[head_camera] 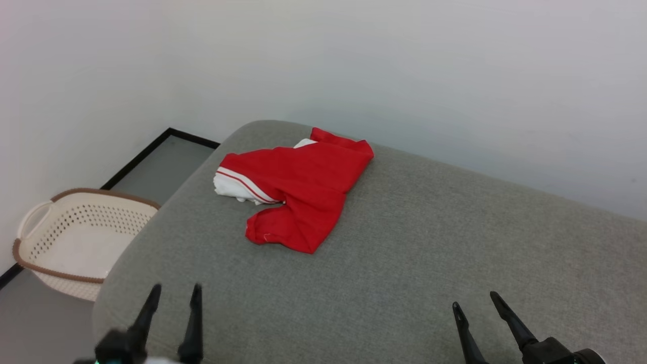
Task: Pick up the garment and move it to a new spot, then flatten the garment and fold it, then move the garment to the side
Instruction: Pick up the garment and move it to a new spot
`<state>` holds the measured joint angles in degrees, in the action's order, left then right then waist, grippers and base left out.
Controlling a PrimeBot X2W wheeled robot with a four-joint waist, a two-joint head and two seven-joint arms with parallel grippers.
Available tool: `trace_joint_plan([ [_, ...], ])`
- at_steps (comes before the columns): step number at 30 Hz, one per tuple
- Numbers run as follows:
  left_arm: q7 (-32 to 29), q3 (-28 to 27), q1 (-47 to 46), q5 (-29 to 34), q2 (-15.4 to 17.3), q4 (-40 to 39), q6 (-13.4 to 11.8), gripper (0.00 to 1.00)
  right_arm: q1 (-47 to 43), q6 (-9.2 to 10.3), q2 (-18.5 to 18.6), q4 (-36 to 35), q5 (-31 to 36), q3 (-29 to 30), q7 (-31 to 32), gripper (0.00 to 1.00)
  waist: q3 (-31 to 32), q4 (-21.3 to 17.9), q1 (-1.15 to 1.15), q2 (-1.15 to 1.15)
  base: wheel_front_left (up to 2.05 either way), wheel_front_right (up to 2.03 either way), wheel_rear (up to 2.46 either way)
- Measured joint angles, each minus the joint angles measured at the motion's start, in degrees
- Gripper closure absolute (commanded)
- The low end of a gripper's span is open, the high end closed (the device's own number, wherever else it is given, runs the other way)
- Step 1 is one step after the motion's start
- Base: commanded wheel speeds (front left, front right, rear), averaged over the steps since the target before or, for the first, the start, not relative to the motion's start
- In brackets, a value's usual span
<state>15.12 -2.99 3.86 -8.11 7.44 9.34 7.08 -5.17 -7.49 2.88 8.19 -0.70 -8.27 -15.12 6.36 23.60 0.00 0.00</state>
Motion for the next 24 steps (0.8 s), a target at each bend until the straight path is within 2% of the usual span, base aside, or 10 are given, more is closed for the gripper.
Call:
trace_joint_plan([
  [5,-3.32,3.23,-9.10,-5.25,3.07,1.45,0.26,0.00,0.33,0.00,-0.02,-0.56,2.26,1.07,0.00,0.00,-1.11,0.06,0.00,0.00,0.00,0.00,0.00],
  [13,-11.28,8.62,-28.76,-19.56,13.08,2.92,0.32,0.00,4.35,-0.02,0.34,-3.85,6.90,3.34,0.11,0.00,-6.43,-1.60,0.00,0.00,0.00,0.00,0.00],
  [20,-23.48,15.25,-47.66,-29.70,20.23,7.77,0.32,0.00,6.61,-0.02,2.56,-9.96,8.18,5.80,1.87,0.00,-14.78,-4.53,0.00,0.00,0.00,0.00,0.00],
  [24,-30.78,18.64,-56.73,-35.01,22.10,13.49,0.33,0.00,8.14,-0.02,4.08,-12.76,8.36,5.65,3.33,0.00,-20.28,-6.42,0.00,0.00,0.00,0.00,0.00],
])
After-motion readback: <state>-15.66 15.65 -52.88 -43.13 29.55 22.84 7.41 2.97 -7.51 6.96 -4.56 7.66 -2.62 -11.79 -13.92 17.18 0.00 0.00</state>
